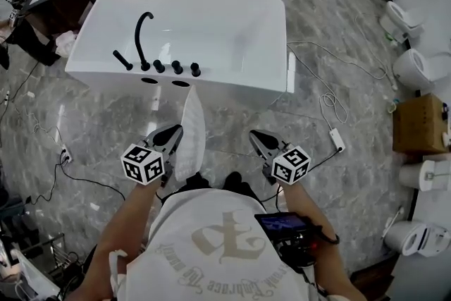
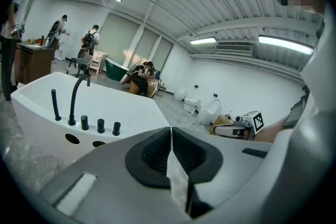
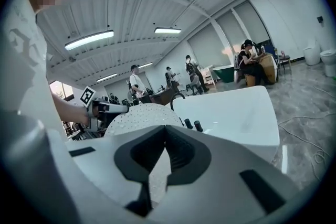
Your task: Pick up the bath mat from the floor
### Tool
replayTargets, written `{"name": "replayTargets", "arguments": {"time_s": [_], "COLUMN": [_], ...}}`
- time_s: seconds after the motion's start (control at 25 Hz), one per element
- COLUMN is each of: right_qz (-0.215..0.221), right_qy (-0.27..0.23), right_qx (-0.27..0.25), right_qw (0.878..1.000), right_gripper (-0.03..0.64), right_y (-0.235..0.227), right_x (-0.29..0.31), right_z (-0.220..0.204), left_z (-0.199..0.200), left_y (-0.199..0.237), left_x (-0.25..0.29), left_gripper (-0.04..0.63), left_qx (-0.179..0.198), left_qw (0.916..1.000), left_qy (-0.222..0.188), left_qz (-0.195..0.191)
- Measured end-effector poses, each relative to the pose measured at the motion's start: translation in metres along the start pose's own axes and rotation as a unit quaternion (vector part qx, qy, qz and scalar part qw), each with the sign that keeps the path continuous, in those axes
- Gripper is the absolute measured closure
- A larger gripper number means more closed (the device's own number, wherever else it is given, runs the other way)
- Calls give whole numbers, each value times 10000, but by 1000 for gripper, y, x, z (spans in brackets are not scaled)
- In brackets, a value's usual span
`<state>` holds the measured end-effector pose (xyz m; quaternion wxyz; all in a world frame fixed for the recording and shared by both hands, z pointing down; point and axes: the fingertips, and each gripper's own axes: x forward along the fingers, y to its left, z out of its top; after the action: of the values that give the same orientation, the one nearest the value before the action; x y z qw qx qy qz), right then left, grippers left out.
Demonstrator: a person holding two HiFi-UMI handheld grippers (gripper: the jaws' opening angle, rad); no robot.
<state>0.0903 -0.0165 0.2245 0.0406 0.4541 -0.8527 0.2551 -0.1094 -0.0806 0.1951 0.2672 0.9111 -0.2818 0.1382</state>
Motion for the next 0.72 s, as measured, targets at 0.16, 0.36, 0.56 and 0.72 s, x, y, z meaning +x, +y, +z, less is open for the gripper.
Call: {"name": "replayTargets", "arguments": {"time_s": [0.16, 0.36, 0.56, 0.72], "right_qz": [65, 37, -44, -61], "right_qy": [-113, -195, -259, -269], "right_qx": [-153, -244, -365, -528], "right_qw": [9998, 9995, 9990, 9982], "right_gripper": [611, 611, 611, 611], "right_y": [6, 10, 17, 25], "right_x": [4, 5, 0, 3], "right_z": [19, 28, 36, 40], "left_z": [32, 62, 79, 81], "left_y": [-9, -18, -22, -18], "left_x": [-11, -20, -30, -33], "left_gripper": [583, 583, 583, 583], "left_qx": [92, 85, 91, 139], "left_qw": [9992, 9970, 9953, 9954], "left_qy": [-354, -728, -908, -877], "left_qz": [-133, -249, -335, -370]}}
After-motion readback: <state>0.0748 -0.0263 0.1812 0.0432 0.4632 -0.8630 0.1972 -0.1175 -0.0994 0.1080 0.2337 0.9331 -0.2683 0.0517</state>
